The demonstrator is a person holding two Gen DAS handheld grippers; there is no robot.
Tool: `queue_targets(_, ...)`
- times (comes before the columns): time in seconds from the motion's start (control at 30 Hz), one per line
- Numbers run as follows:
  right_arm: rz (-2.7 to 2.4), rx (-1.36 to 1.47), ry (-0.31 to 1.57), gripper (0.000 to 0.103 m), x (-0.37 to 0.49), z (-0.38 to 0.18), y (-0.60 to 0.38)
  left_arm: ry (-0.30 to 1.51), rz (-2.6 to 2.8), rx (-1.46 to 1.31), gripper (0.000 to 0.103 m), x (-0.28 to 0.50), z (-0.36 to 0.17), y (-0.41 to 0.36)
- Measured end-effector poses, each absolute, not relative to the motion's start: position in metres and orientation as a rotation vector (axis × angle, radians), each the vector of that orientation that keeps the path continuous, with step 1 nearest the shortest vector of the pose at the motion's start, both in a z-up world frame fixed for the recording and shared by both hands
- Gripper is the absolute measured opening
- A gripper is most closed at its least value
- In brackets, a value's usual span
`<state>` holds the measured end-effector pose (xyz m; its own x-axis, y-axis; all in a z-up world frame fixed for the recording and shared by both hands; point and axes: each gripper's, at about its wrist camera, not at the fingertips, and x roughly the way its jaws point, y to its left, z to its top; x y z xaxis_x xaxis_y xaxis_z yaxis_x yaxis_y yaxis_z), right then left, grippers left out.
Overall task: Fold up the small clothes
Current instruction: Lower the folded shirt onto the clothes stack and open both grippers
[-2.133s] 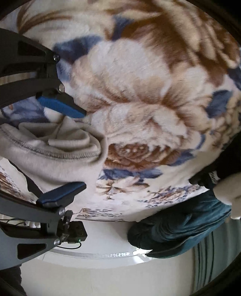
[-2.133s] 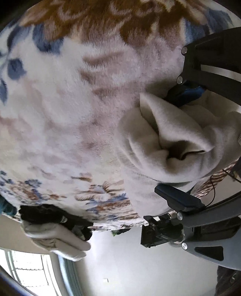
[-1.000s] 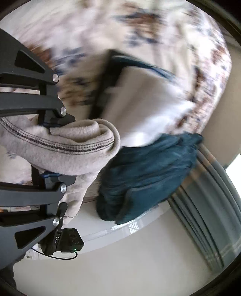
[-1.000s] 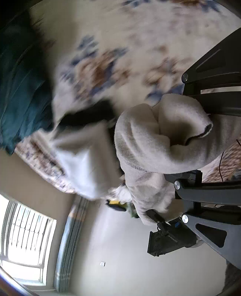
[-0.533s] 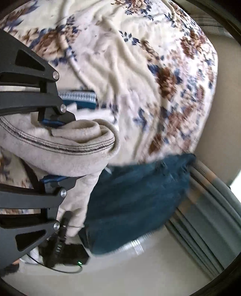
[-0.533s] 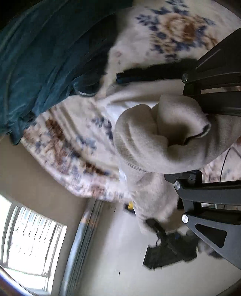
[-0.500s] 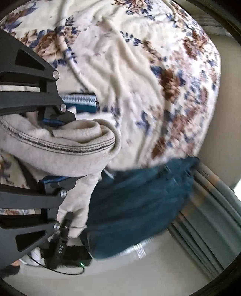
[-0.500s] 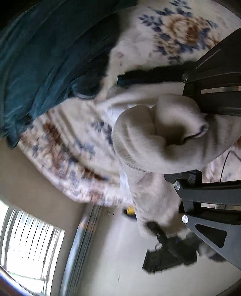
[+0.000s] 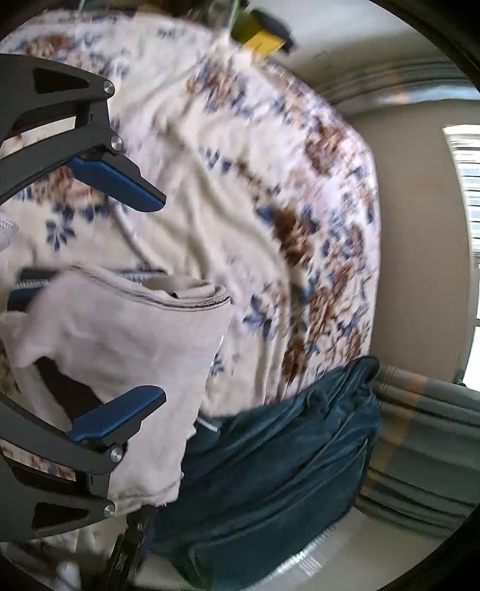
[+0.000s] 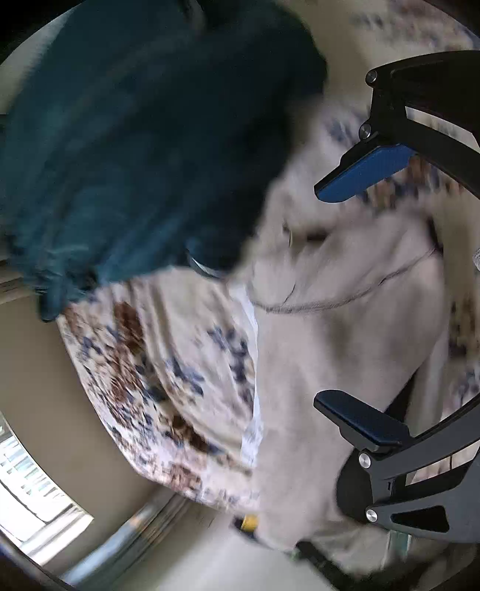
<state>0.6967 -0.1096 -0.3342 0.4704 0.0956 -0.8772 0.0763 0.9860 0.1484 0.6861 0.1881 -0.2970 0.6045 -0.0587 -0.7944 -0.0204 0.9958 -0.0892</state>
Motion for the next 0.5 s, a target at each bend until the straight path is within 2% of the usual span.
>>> queue_targets(0.2,-0.062,0.063,1.02,0.103,0.633,-0.288,-0.094,0.89,0.063,-0.069,0.096,0.638,-0.271,0.175)
queue_targets(0.5,-0.088,0.073,0.997,0.103,0.516,-0.228,-0.094,0.912,0.068,-0.01,0.096,0.546,-0.228,0.134)
